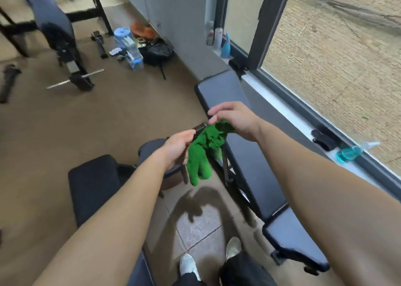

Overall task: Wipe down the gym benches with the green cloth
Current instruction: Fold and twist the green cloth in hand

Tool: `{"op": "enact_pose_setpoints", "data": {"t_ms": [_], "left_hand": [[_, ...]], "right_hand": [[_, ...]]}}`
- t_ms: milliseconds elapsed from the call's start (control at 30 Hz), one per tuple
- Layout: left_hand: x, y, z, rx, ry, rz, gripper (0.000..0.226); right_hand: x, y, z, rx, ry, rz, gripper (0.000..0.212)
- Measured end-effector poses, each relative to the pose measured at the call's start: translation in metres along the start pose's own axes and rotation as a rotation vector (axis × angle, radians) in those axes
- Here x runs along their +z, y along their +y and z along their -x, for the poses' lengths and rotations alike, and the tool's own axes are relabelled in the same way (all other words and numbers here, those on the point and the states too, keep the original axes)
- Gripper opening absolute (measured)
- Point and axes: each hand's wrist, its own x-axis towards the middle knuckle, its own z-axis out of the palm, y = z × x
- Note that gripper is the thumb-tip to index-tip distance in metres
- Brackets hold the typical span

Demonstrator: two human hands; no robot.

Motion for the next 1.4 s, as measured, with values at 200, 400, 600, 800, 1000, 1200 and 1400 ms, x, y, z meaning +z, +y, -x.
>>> {"op": "enact_pose_setpoints", "data": {"t_ms": [200, 400, 600, 800, 1000, 1200, 1400], "left_hand": [[-0.036, -0.020, 0.007, -0.045, -0.066, 0.024, 0.030], [-0.070, -0.049, -0.006, -0.097, 0.400, -0.334, 0.021], [-0.091, -0.094, 0.002, -0.137, 0.721, -0.855, 0.024], [-0.096, -0.136, 0.006, -0.082, 0.832, -0.821, 0.013], [-0.123, -0.188, 0.009, -0.296, 0.719, -0.556, 0.032], [-0.145, -0.222, 0.018, -0.364, 0.784, -0.243, 0.039], [-0.163, -0.230, 0.023, -0.245, 0.992, -0.308, 0.055]], "right_hand": [[0.065, -0.013, -0.052, 0.033, -0.319, -0.068, 0.023], [0.115, -0.006, -0.115, -0.073, -0.552, 0.578, 0.050], [0.145, 0.013, -0.143, -0.212, -0.619, 1.261, 0.030], [0.171, 0.045, -0.162, -0.108, -0.695, 0.822, 0.014], [0.199, 0.045, -0.172, 0.319, -0.949, 0.170, 0.016], [0.216, 0.044, -0.189, 0.383, -0.902, 0.206, 0.007], [0.205, 0.059, -0.202, 0.266, -0.633, 0.387, 0.013]]}}
